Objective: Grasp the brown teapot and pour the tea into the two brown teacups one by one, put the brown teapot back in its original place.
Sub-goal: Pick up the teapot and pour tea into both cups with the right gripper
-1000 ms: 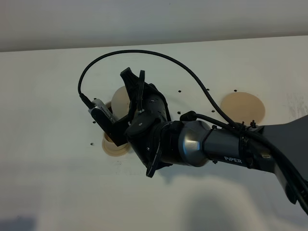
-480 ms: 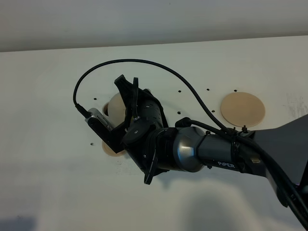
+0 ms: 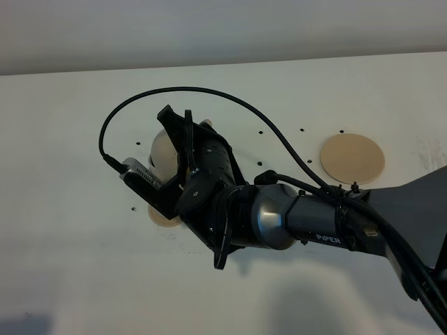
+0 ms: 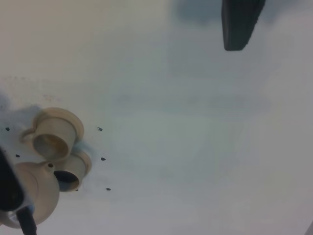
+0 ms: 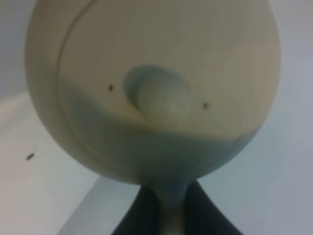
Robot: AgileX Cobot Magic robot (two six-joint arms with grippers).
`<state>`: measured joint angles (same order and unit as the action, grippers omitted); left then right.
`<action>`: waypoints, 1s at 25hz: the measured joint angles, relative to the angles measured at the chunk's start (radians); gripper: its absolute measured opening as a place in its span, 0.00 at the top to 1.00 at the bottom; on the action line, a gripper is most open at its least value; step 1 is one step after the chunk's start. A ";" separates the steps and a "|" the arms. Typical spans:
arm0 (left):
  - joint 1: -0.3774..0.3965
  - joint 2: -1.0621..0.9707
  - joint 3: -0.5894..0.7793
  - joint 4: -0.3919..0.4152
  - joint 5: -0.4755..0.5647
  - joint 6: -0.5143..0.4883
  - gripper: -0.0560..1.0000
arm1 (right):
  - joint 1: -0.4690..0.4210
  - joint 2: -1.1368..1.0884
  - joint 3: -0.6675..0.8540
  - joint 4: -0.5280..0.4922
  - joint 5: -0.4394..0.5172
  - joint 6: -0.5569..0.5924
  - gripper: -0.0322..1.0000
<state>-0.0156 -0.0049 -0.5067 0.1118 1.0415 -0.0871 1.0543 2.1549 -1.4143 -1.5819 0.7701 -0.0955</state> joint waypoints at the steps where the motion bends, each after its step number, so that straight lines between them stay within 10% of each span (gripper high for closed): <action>1: 0.000 0.000 0.000 0.000 0.000 0.000 0.37 | 0.000 0.000 0.000 -0.006 -0.001 -0.001 0.84; 25: 0.000 0.000 0.000 0.000 0.000 0.000 0.37 | 0.000 0.000 0.000 -0.047 -0.003 -0.129 0.84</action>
<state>-0.0156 -0.0049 -0.5067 0.1118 1.0415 -0.0871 1.0543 2.1549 -1.4143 -1.6287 0.7674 -0.2249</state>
